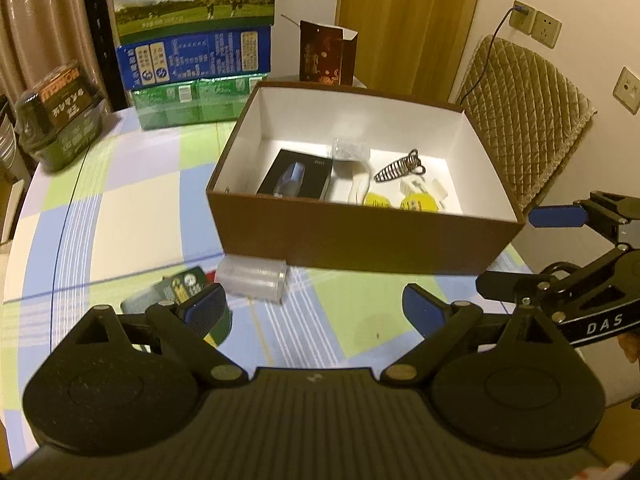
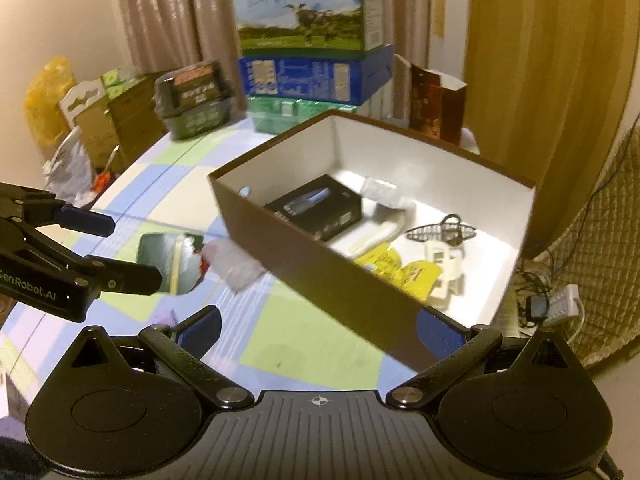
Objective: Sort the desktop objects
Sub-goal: 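Withdraw both tools from the brown box back toward the table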
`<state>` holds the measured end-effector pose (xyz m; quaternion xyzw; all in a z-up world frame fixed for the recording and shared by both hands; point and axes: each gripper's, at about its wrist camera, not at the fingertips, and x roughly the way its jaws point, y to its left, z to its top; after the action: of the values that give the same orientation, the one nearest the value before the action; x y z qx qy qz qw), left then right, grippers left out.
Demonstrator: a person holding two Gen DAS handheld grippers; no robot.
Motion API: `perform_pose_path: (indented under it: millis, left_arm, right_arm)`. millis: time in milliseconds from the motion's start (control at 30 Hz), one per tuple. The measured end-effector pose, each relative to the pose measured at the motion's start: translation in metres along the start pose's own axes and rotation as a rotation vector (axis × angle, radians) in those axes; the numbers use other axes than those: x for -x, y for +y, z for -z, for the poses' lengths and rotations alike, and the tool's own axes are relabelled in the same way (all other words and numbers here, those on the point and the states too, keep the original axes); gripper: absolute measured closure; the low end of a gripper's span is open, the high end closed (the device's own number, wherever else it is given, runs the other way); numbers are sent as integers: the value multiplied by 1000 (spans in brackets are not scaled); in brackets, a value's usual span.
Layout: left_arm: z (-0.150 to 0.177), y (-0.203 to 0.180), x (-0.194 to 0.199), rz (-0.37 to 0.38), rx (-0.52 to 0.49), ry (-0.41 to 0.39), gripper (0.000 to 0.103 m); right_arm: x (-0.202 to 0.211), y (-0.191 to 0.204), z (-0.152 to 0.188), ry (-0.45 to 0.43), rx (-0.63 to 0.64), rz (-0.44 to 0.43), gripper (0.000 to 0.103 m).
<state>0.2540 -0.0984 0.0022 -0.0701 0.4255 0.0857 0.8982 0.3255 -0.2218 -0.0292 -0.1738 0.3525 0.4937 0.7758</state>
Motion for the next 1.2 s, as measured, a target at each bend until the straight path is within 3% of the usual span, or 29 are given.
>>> perform_pose_path:
  millis: [767, 1000, 1200]
  left_arm:
    - [97, 52, 13, -105, 181, 129, 10]
    - [108, 62, 9, -118, 230, 155, 10]
    - [110, 57, -6, -104, 244, 186, 10]
  right_arm:
    - [-46, 59, 33, 141, 67, -182, 2]
    - [-62, 57, 43, 187, 47, -151, 2]
    - [-68, 41, 54, 221, 21, -60, 2]
